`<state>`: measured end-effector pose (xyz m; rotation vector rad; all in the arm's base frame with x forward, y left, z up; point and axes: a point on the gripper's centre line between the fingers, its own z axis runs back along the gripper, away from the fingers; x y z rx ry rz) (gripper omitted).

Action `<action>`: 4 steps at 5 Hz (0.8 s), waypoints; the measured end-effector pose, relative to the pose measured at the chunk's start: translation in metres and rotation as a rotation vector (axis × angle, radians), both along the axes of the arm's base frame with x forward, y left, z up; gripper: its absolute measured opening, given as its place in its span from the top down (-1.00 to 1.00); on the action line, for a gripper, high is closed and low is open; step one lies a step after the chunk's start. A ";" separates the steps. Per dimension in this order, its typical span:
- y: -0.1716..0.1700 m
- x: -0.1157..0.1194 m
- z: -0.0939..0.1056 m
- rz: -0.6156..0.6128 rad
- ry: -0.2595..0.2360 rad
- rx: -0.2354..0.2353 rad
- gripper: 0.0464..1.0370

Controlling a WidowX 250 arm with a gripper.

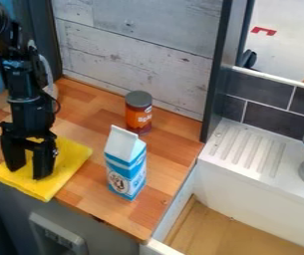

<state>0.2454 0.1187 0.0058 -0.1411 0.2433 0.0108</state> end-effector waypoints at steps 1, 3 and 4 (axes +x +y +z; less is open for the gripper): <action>-0.011 0.008 0.001 0.015 -0.043 -0.069 -0.94; -0.017 0.020 0.005 0.013 -0.069 -0.111 -0.94; -0.016 0.017 0.010 0.001 -0.063 -0.127 -0.94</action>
